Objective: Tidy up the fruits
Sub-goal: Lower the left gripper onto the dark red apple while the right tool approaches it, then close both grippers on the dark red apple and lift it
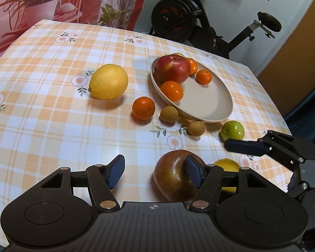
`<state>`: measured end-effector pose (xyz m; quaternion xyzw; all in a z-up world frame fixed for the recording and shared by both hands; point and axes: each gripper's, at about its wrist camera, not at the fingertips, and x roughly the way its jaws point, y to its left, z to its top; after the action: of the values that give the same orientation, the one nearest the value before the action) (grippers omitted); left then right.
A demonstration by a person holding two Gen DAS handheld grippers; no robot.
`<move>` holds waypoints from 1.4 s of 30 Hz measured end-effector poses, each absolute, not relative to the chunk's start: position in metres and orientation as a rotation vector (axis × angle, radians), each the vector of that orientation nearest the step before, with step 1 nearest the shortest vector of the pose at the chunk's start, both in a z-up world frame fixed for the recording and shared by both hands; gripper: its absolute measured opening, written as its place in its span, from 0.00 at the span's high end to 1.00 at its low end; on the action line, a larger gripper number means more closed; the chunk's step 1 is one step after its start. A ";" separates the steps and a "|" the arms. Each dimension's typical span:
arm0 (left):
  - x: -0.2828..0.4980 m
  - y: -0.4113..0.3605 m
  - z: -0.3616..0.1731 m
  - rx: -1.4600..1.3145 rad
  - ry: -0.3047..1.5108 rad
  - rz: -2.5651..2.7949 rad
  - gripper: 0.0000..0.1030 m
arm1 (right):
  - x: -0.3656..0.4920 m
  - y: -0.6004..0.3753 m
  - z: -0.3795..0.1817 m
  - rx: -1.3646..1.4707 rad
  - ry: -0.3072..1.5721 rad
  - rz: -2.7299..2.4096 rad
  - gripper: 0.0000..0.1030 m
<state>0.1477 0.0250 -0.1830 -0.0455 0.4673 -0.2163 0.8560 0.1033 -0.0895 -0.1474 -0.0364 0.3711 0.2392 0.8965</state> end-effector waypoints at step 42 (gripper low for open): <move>0.155 0.046 -0.197 -0.293 1.027 -0.562 0.44 | 0.120 -0.045 -0.171 -0.232 0.890 0.545 0.45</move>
<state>0.1553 0.0462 -0.1966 -0.1378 0.4829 -0.2644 0.8234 0.1201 -0.0447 -0.1707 -0.1106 0.4242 0.2598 0.8604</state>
